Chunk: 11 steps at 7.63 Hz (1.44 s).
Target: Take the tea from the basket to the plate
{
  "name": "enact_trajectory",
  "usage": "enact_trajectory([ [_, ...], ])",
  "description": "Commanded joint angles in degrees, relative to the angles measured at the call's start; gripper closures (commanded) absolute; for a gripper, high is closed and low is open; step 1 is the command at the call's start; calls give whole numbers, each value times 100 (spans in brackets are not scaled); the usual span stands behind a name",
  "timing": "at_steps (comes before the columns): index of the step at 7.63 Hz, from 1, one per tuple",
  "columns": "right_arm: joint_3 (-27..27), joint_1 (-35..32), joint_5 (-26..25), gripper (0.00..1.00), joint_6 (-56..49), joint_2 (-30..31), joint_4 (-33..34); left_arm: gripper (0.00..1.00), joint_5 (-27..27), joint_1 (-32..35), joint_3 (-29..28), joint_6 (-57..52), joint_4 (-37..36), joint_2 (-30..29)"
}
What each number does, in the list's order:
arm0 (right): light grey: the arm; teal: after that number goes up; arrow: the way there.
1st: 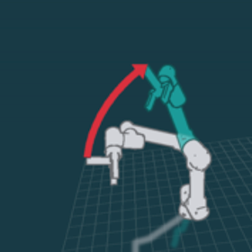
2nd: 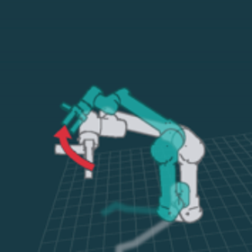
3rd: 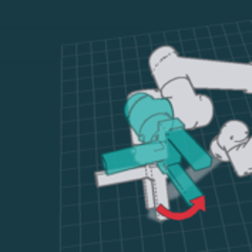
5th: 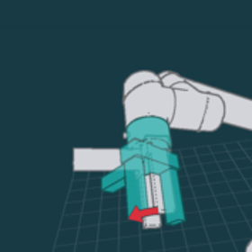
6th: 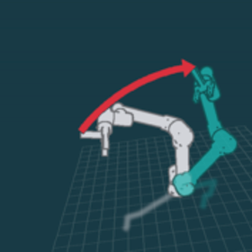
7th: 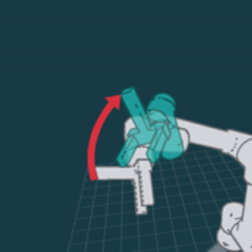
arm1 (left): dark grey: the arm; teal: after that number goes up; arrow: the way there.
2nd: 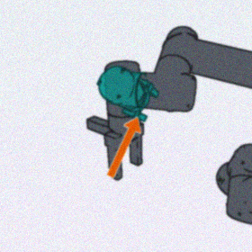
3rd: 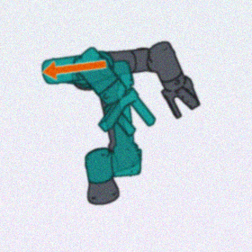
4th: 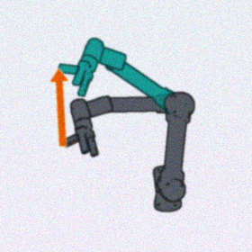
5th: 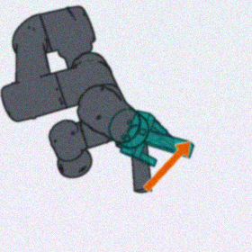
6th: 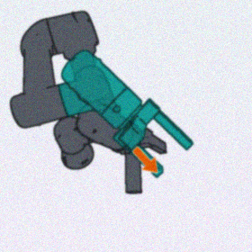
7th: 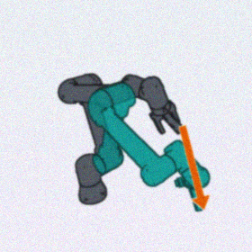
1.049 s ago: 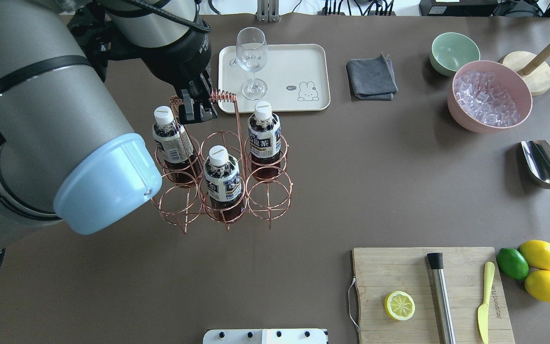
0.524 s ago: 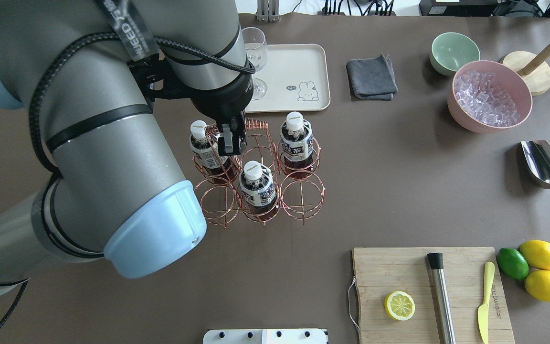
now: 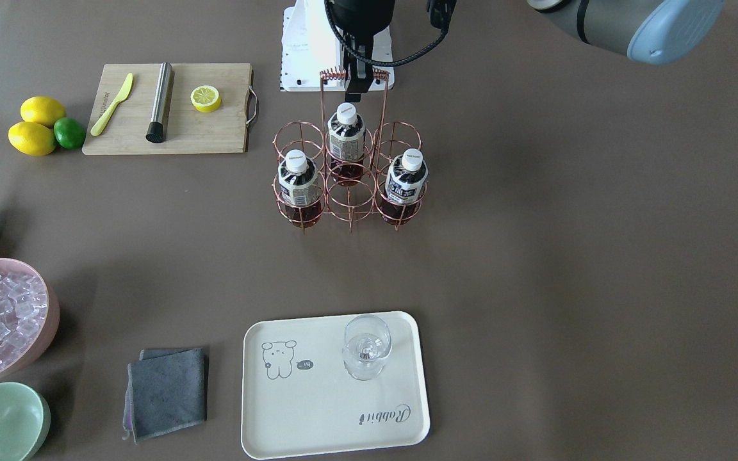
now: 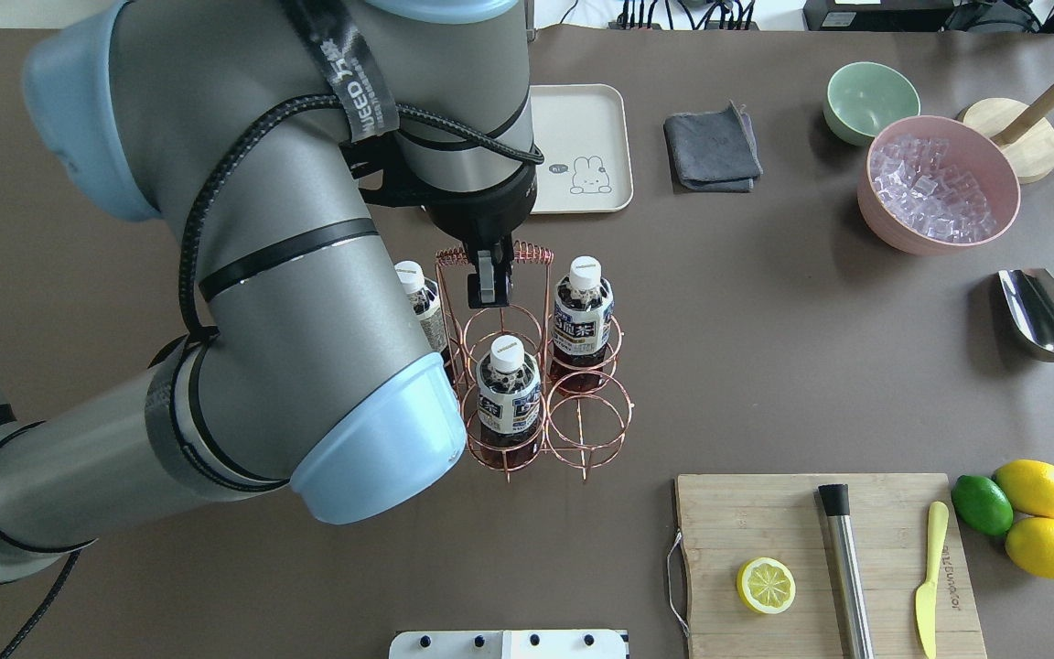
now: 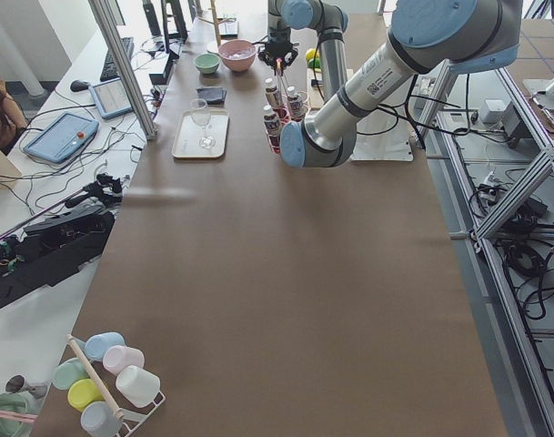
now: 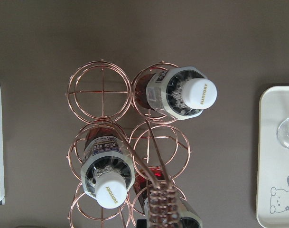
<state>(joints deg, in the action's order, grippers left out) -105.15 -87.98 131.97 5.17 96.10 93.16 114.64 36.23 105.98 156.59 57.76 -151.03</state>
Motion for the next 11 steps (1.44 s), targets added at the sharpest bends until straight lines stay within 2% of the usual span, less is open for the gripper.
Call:
enact_trajectory([
  [1,-128,9,598,0,19,-177,-8,100,-3,-11,-78,-5,33,-41],
  [2,-137,174,793,0,-15,-414,-8,100,-56,-98,-78,-5,42,-15],
  [5,-181,911,935,0,-7,-1318,-26,100,-179,-231,-104,-5,130,3],
  [6,-103,1288,1231,0,28,-1522,-678,100,-240,-231,-200,-14,295,64],
  [7,211,1597,1208,0,89,-1619,-1825,100,-302,-231,-192,-5,402,134],
  [8,484,1817,1199,0,203,-1716,-2550,100,-302,-231,-201,-5,403,135],
  [11,890,2038,1103,0,204,-2156,-3994,100,-311,-213,-157,-5,394,126],
])
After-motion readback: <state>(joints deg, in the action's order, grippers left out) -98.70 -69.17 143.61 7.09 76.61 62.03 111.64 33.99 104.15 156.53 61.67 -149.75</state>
